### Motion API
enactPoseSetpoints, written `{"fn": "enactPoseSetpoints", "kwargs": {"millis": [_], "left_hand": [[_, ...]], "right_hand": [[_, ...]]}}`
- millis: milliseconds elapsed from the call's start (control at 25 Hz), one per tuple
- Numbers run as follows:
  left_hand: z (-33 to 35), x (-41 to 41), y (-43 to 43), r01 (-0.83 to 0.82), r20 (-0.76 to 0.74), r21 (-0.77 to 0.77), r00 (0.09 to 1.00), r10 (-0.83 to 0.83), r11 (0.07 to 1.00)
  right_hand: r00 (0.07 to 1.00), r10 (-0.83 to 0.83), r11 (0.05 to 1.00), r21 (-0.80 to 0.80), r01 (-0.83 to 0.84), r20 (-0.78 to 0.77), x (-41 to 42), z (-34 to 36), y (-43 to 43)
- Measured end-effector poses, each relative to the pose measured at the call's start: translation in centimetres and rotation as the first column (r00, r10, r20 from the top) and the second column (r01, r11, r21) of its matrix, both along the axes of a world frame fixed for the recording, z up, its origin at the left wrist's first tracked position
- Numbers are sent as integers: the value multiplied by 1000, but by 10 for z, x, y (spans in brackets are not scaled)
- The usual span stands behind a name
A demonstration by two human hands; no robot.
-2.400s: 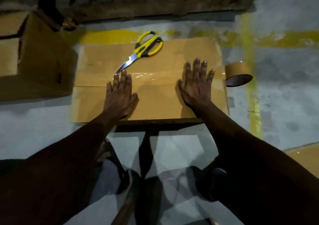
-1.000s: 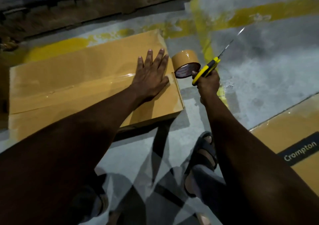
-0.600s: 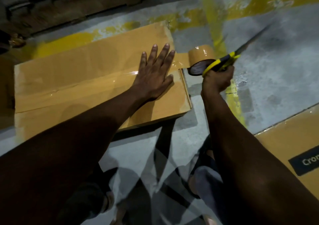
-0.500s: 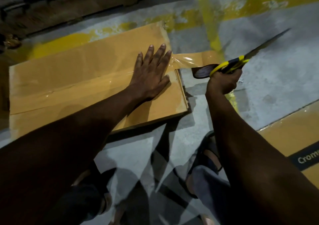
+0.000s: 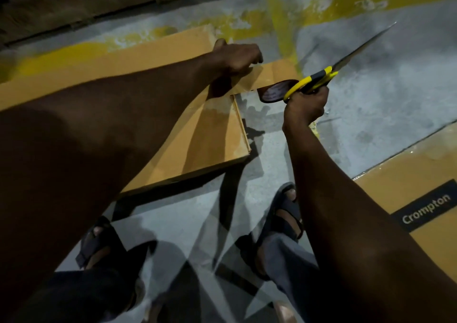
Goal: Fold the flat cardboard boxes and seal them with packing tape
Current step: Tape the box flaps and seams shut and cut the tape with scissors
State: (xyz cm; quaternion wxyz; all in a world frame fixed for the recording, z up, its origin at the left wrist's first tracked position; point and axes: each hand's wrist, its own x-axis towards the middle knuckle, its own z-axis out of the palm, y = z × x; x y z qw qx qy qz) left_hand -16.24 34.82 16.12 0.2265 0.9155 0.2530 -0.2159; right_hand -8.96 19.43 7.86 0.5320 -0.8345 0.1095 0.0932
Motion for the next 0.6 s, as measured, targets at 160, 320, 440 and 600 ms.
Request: {"fn": "enactPoseSetpoints", "kwargs": {"millis": [160, 320, 440, 600], "left_hand": [[12, 4, 10, -276, -78, -438, 960, 269, 856], [21, 2, 13, -274, -15, -548, 948, 318, 790], [25, 1, 11, -287, 47, -581, 922, 384, 762], [21, -2, 9, -299, 77, -634, 893, 443, 713]], "right_hand": [[997, 74, 997, -31, -74, -5, 7, -4, -3], [974, 196, 980, -5, -198, -111, 8, -12, -7], [919, 343, 937, 137, -321, -195, 11, -19, -25], [842, 503, 853, 267, -448, -195, -9, -6, -57]]}}
